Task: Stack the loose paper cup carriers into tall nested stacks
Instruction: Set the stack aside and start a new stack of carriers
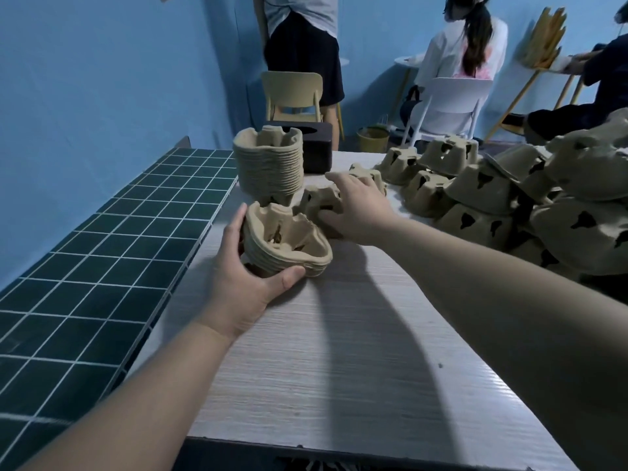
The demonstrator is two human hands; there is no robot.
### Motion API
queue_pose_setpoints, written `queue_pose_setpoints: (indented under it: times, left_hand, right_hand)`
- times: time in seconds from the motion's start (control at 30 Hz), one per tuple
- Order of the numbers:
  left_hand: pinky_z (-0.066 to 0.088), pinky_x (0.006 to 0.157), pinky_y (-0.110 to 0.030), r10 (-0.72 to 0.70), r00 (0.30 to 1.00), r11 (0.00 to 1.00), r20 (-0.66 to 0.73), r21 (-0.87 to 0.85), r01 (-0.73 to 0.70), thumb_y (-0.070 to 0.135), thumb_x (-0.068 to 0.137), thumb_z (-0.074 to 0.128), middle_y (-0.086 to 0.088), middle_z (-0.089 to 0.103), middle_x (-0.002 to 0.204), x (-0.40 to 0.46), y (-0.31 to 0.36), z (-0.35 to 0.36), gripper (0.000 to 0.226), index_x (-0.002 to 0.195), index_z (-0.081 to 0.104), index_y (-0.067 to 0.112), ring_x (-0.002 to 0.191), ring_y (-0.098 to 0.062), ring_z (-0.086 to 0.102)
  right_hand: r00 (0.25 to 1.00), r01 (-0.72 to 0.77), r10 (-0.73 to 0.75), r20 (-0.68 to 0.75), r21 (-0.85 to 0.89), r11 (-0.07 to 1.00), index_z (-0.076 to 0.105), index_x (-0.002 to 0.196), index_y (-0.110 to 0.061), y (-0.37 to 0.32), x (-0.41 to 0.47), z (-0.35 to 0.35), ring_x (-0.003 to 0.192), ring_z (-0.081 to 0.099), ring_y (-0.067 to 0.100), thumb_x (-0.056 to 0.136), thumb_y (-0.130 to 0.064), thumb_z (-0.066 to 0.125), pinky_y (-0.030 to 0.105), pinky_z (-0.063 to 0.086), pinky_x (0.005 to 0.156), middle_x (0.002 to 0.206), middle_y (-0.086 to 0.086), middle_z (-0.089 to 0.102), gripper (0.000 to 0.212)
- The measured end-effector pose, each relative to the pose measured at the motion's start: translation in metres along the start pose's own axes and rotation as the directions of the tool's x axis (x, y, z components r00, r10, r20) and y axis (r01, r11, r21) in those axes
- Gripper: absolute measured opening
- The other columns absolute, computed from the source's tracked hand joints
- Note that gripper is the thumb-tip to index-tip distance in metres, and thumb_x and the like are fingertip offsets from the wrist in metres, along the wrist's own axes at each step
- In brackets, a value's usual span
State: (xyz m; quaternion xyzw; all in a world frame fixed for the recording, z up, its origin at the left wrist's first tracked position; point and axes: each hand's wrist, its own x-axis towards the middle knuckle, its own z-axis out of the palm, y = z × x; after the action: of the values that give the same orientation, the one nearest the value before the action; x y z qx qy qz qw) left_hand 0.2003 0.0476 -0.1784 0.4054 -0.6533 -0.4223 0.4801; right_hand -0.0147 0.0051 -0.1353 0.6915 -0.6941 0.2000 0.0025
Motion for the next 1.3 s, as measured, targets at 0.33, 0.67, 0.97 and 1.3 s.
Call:
queue_pose_setpoints:
  times: [0.33,0.67,0.97,1.3]
  left_hand:
    - [0.036,0.092,0.0,0.019,1.0,0.999,-0.002,0.034,-0.019,0.016,0.063,0.09,0.036,0.04,0.124,0.001,-0.003,0.0,0.11,0.15,0.025,0.034,0.105,0.031,0.042]
    - [0.036,0.086,0.003,0.016,0.999,1.0,0.051,-0.002,-0.016,0.01,0.065,0.087,0.04,0.036,0.122,-0.002,0.002,0.002,0.11,0.152,0.022,0.027,0.101,0.034,0.043]
    - [0.037,0.079,0.004,0.029,0.998,0.999,0.062,-0.015,-0.028,0.003,0.066,0.086,0.012,0.048,0.133,-0.005,0.006,0.005,0.106,0.152,0.025,0.021,0.095,0.032,0.048]
    - [0.036,0.083,0.004,0.041,0.996,0.997,0.078,0.065,-0.046,0.016,0.064,0.088,0.013,0.047,0.137,-0.007,0.007,0.004,0.108,0.151,0.027,0.028,0.097,0.03,0.046]
  right_hand:
    - [0.998,-0.003,0.007,0.065,-0.062,0.998,0.04,0.141,-0.022,0.006,-0.001,0.0,0.128,0.039,0.025,0.085,-0.04,0.059,0.036,0.035,0.1,0.14,0.005,0.044,0.063]
    - [0.99,-0.137,0.136,0.044,0.002,0.991,0.055,0.119,-0.018,0.008,-0.027,-0.011,0.109,0.047,0.025,0.08,-0.049,0.063,0.037,0.044,0.09,0.121,0.006,0.047,0.051]
    - [0.96,-0.167,0.21,-0.185,0.221,0.961,0.06,0.1,-0.016,0.016,-0.059,-0.036,0.098,0.051,0.018,0.075,-0.032,0.076,0.024,0.037,0.081,0.129,0.005,0.041,0.033]
    - [0.955,-0.006,0.043,-0.295,0.124,0.992,0.072,0.082,-0.016,0.022,-0.091,-0.026,0.116,0.043,0.034,0.08,-0.012,0.07,0.03,0.031,0.094,0.134,0.006,0.052,0.005]
